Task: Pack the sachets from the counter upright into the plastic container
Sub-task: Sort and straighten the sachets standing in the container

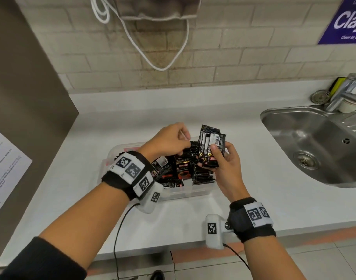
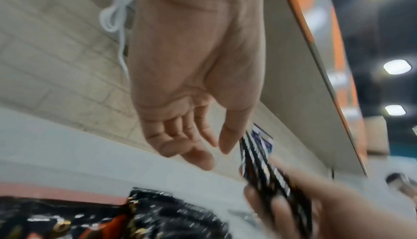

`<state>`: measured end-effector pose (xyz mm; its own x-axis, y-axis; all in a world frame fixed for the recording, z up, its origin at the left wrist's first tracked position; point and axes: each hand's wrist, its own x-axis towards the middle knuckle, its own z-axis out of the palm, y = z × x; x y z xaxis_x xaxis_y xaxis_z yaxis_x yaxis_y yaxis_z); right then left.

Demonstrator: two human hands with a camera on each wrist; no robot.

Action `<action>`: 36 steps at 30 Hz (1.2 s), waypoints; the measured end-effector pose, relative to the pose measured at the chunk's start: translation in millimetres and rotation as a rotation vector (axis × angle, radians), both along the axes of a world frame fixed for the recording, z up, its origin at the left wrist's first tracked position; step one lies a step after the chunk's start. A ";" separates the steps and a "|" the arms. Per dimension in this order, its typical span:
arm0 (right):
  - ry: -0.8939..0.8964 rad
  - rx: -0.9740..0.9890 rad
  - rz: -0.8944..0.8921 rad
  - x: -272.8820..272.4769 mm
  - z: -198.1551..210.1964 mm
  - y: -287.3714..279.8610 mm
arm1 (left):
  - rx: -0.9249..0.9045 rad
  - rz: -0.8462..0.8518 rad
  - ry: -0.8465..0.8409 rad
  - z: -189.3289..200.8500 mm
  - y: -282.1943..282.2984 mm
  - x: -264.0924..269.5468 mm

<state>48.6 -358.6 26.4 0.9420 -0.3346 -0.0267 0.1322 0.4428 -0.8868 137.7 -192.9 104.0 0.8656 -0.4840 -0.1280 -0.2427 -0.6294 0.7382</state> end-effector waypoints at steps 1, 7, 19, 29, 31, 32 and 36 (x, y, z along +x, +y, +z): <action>-0.004 0.000 0.005 -0.7 1.3 -0.2 | -0.106 0.001 0.042 5.4 -2.1 -0.5; 0.017 -0.035 0.069 -6.0 9.5 2.2 | -0.279 -0.037 0.108 8.0 -14.5 -7.5; 0.031 0.073 0.029 -18.0 12.4 -5.4 | -0.422 0.070 0.135 12.8 11.2 -11.4; -0.001 0.079 -0.034 -27.9 14.1 -6.8 | -0.181 0.170 0.124 -18.6 32.3 -16.1; -0.003 0.080 -0.038 -27.7 14.9 -5.1 | -0.131 0.174 0.133 -24.2 31.7 -18.5; 0.000 0.078 -0.039 -28.0 15.2 -4.3 | -0.102 0.171 0.124 -26.3 30.9 -19.5; 0.014 0.059 -0.029 -28.9 16.5 -1.3 | 0.016 0.149 0.061 -31.1 23.6 -21.8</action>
<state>19.7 -360.0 42.9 0.9311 -0.3596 -0.0603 0.1338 0.4908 -0.8609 115.9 -169.4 72.9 0.9182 -0.3480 -0.1890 -0.1006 -0.6667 0.7385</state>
